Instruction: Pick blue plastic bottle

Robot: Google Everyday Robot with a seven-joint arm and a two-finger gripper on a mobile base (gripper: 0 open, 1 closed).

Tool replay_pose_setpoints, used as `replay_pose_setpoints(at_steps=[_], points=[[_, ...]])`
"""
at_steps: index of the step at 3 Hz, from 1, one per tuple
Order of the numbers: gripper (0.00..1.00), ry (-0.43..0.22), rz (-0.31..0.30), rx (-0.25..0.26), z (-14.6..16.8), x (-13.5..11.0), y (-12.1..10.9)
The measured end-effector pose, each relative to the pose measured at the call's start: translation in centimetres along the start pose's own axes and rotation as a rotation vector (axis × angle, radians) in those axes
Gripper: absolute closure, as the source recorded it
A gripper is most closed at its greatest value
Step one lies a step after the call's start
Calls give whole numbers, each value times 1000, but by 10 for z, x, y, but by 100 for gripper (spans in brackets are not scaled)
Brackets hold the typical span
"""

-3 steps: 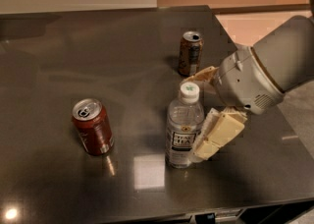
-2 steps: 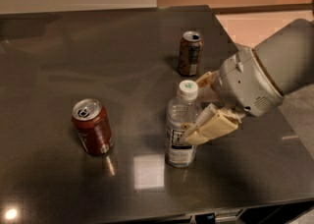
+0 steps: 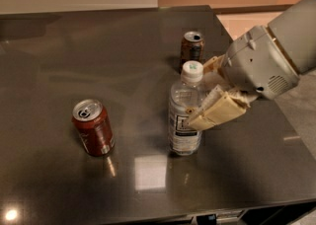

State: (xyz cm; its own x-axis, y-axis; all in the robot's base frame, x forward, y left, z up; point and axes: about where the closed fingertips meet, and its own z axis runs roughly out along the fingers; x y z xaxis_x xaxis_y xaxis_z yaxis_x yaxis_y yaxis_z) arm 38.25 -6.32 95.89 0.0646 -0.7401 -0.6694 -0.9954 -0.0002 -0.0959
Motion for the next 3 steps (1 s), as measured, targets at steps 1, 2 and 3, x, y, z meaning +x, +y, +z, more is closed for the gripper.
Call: replay_pose_setpoints(at_steps=[1,2,3], points=[[100,18,3,3,-28,-14,-11],[100,9,-1,4,-69,-34,-26],[100,6,-8,16,-69,-38,-27]])
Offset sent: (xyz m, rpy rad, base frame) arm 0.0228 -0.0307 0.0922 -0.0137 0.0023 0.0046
